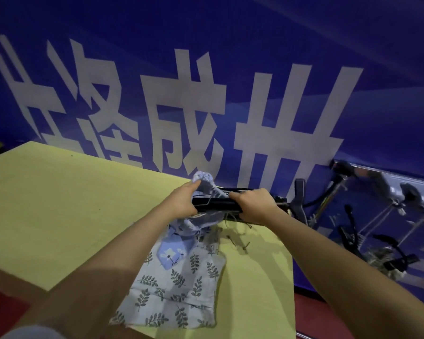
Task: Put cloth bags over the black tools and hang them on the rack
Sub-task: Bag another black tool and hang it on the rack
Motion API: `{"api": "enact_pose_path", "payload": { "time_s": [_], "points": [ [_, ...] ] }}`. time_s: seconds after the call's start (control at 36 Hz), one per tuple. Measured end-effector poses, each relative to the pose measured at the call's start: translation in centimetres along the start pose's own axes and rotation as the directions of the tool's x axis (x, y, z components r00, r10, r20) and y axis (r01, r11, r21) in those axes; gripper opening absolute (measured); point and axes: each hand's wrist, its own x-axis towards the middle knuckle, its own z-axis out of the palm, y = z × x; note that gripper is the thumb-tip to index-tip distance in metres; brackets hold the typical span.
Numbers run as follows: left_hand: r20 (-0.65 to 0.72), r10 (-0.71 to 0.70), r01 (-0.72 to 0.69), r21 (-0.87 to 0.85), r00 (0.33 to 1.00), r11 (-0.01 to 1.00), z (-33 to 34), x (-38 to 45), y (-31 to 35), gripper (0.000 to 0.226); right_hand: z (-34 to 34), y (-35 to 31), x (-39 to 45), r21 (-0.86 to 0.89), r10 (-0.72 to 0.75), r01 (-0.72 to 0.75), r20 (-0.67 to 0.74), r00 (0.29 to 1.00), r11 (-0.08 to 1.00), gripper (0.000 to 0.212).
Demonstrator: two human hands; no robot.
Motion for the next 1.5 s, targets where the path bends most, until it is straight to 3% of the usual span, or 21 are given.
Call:
{"api": "enact_pose_path", "payload": {
  "time_s": [0.11,0.19,0.25,0.33,0.44,0.53,0.64,0.69,0.78,0.89,1.0,1.11,1.22,1.36,1.5],
  "points": [
    [0.038,0.006,-0.006,0.018,0.999,1.000,0.3,0.1,0.9,0.090,-1.2,-0.5,0.9,-0.169,-0.026,0.023,-0.016,1.000,0.985,0.046],
    [0.026,0.047,-0.048,0.028,0.999,0.998,0.6,0.2,1.1,0.084,-2.5,-0.7,1.1,-0.323,-0.123,0.070,-0.148,0.981,0.944,0.035],
    [-0.026,0.066,-0.062,0.118,0.998,0.991,0.7,0.1,1.3,0.073,-3.1,-0.6,1.2,-0.409,-0.193,0.070,-0.266,0.945,0.910,0.032],
    [-0.135,0.097,-0.049,0.323,0.986,0.945,1.1,0.1,1.8,0.051,-3.8,-0.3,1.3,-0.497,-0.294,0.106,-0.318,0.901,0.861,0.023],
    [-0.272,0.070,0.012,0.288,0.960,0.957,2.0,0.5,2.0,0.034,-4.6,0.3,1.5,-0.516,-0.387,0.138,-0.413,0.825,0.845,0.017],
    [-0.321,0.024,0.056,0.239,0.947,0.969,2.7,0.8,2.2,0.028,-4.0,0.6,1.6,-0.499,-0.420,0.131,-0.526,0.740,0.856,0.026],
    [-0.391,-0.059,0.108,0.104,0.918,0.989,2.7,1.0,2.1,0.027,-2.8,0.5,0.8,-0.392,-0.384,0.139,-0.664,0.641,0.909,0.032],
    [-0.405,-0.079,0.114,0.062,0.911,0.992,2.4,1.0,1.7,0.028,-2.2,0.3,0.4,-0.324,-0.327,0.127,-0.695,0.641,0.938,0.029],
    [-0.431,-0.115,0.122,-0.011,0.895,0.992,2.0,1.0,1.5,0.031,-1.1,-0.1,0.4,-0.115,-0.153,0.102,-0.647,0.747,0.988,0.027],
    [-0.488,-0.146,0.081,-0.151,0.860,0.985,1.8,0.5,2.1,0.030,-0.4,-1.4,1.0,0.305,0.147,-0.048,-0.311,0.939,0.951,0.038],
    [-0.534,-0.161,0.020,-0.260,0.830,0.965,1.1,0.1,2.7,0.026,-0.6,-2.6,2.7,0.469,0.232,-0.158,-0.104,0.967,0.869,0.053],
    [-0.573,-0.179,-0.009,-0.309,0.800,0.951,0.4,-0.1,2.6,0.023,-0.9,-2.7,3.8,0.549,0.210,-0.232,0.104,0.972,0.803,0.023],
    [-0.597,-0.212,-0.023,-0.361,0.774,0.932,0.0,-0.2,2.1,0.023,-1.2,-2.6,3.5,0.775,0.194,-0.243,0.158,0.968,0.584,0.022],
    [-0.576,-0.248,-0.020,-0.419,0.779,0.908,0.7,0.0,1.6,0.022,-2.7,-1.3,2.6,0.781,0.202,-0.205,0.103,0.974,0.590,0.005],
    [-0.563,-0.298,0.067,-0.392,0.771,0.917,1.3,0.3,1.8,0.025,-3.9,-0.1,2.0,0.877,0.257,-0.129,0.007,0.967,0.462,0.024]
  ]
}}
